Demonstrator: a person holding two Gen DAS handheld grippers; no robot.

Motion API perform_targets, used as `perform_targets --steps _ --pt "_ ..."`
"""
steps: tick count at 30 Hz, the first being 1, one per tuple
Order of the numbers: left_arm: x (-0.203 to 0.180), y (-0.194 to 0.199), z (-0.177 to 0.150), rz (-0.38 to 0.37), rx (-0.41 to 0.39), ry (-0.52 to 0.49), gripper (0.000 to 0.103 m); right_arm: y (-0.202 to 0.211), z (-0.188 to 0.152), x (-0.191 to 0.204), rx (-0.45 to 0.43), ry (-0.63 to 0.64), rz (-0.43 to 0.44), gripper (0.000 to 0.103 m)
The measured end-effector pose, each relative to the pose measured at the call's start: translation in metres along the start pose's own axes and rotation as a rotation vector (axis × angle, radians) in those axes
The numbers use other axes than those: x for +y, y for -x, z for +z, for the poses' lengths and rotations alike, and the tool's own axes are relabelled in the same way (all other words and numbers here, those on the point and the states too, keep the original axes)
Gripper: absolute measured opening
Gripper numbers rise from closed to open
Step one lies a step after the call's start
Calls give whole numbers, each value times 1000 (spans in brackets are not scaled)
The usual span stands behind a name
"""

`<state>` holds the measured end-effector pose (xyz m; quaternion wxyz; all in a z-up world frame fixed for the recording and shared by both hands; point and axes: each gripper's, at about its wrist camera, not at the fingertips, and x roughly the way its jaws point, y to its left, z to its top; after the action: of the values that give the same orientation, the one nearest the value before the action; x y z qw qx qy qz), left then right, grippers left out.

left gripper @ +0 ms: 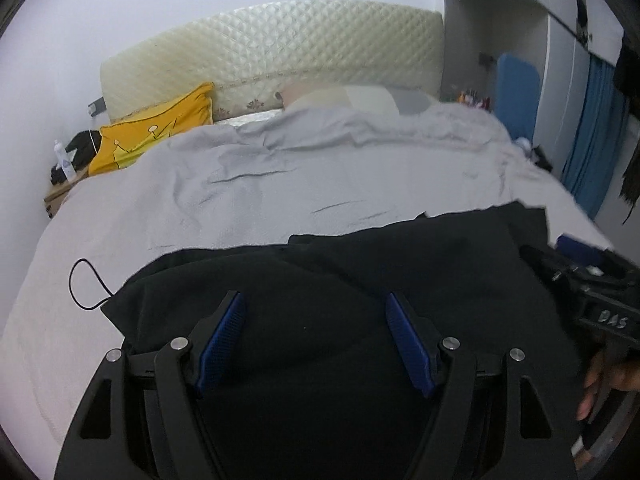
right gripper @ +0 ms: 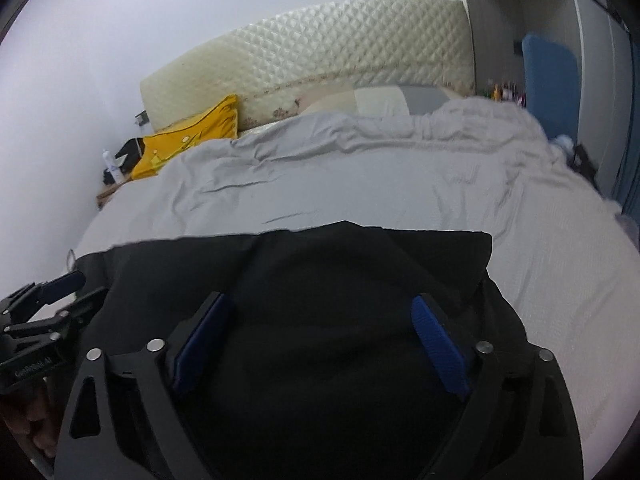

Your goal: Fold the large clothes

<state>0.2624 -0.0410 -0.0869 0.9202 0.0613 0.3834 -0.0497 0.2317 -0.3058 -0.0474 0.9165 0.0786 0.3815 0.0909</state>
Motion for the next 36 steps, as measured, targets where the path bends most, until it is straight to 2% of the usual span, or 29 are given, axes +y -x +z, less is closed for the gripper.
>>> perform_targets --steps 4,14,24,27,30,34,36 --pt "10 -20 5 -17 4 43 73 -13 2 -3 -35 -10 1 96" --pt "12 -72 27 20 -1 41 73 -66 19 -5 -6 -10 -25 103" --pt "17 -123 49 31 16 68 73 -111 34 -8 -4 -19 -47 103" --pt "20 -125 53 26 35 70 73 -123 40 -7 24 -3 -58 103" --pt "28 -115 51 48 13 59 74 -122 41 -7 39 30 -65 103" --pt "45 -97 42 77 -23 66 75 -103 34 -10 -8 90 -84 103" --pt "56 -89 35 119 -33 65 75 -95 31 -12 -27 121 -92 103"
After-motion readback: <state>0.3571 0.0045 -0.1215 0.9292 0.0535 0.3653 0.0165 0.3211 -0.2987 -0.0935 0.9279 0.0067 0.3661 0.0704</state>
